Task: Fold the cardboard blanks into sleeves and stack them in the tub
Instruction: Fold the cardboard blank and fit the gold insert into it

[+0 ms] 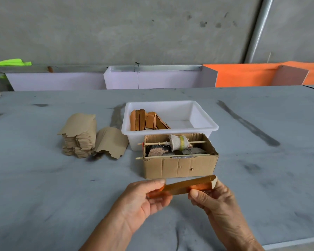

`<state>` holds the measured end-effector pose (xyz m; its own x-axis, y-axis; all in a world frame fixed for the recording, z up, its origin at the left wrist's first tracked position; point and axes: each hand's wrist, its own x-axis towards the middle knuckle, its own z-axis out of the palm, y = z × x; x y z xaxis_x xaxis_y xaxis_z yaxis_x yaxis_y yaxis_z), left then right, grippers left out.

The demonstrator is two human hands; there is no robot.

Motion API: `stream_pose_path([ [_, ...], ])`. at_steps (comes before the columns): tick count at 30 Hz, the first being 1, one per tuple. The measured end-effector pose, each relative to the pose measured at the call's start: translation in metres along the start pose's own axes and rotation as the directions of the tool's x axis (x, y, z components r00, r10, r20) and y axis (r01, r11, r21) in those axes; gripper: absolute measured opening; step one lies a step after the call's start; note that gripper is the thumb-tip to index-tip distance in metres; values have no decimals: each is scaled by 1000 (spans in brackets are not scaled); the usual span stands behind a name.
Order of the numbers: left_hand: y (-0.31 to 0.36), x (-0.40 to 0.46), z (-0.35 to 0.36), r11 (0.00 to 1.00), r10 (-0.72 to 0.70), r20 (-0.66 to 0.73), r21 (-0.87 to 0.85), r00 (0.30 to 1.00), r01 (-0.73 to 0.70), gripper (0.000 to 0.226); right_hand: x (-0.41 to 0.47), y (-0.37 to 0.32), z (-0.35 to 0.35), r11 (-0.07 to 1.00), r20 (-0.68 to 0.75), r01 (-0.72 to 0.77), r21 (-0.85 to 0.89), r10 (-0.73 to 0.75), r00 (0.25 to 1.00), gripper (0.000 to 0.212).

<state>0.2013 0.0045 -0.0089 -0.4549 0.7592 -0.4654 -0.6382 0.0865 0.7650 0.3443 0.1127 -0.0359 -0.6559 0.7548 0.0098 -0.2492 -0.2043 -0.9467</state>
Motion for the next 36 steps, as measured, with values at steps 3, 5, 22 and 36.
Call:
stream_pose_path([
  [3,1,1,-4,998,-39,57,43,998,37,5,0,3,0,998,22,-6,69,4,1000,26],
  [5,2,1,-5,994,-76,110,89,991,67,6,1,6,0,992,23,-21,126,18,1000,36],
  [22,6,12,-15,967,-88,152,250,984,47,31,-12,26,20,944,96,-213,251,194,976,24],
  [36,7,6,-11,743,143,116,644,983,-184,24,-6,21,30,968,28,-222,121,220,975,18],
])
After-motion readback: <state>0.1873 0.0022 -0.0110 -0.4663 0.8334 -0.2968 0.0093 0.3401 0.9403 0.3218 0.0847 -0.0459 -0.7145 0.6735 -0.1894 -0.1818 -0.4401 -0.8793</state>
